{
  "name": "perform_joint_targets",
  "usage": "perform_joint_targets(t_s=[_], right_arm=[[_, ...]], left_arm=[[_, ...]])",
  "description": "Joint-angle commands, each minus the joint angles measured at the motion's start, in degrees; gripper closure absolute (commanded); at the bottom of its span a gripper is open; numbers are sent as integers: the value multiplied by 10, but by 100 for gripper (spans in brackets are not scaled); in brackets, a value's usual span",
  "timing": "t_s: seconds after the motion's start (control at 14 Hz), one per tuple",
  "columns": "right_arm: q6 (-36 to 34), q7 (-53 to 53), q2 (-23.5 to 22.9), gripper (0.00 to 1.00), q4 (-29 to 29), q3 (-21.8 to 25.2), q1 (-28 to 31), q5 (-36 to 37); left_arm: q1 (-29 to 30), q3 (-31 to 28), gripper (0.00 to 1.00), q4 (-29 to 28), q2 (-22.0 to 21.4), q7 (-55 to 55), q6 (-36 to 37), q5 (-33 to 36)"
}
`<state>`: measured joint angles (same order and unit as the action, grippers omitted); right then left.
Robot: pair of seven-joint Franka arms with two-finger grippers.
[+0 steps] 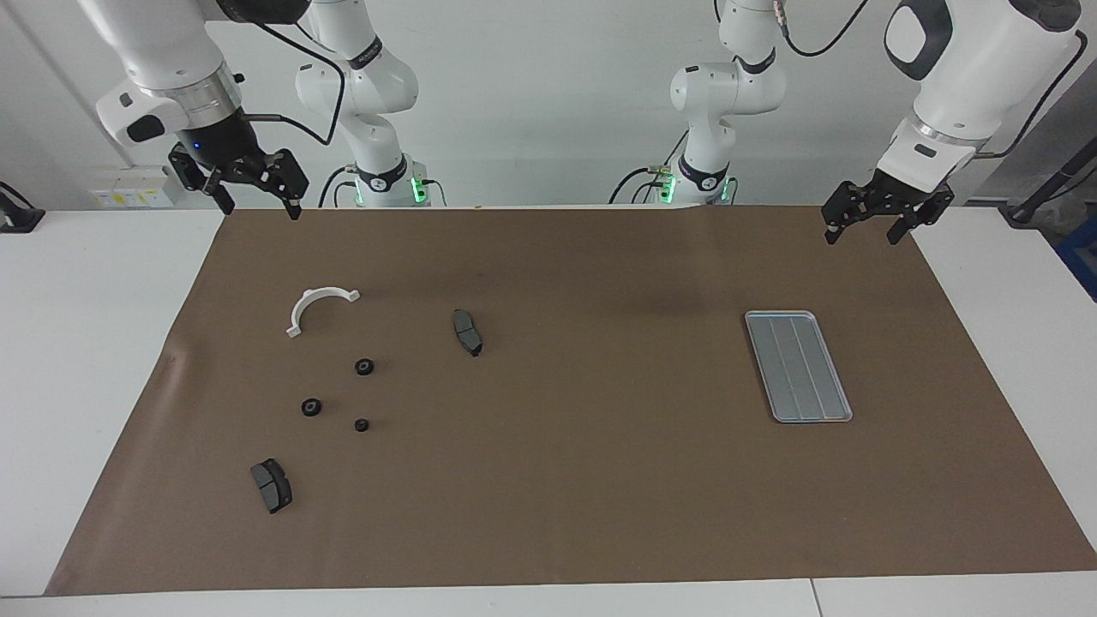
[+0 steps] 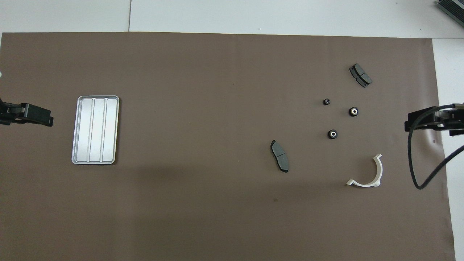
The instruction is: Pick bearing gear from pile to tray
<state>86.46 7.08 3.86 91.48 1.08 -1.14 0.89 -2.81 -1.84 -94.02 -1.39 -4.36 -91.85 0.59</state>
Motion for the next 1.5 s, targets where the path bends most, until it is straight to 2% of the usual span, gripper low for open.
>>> perform_joint_targets(t_s=[0.0, 1.42], right_arm=[[-3, -11, 8, 0, 7, -6, 6, -2], [-7, -16, 11, 0, 13, -3, 12, -2]], left_arm=[[-4, -4, 0, -17, -17, 1, -3, -4], [-4, -4, 0, -17, -17, 3, -4, -4]])
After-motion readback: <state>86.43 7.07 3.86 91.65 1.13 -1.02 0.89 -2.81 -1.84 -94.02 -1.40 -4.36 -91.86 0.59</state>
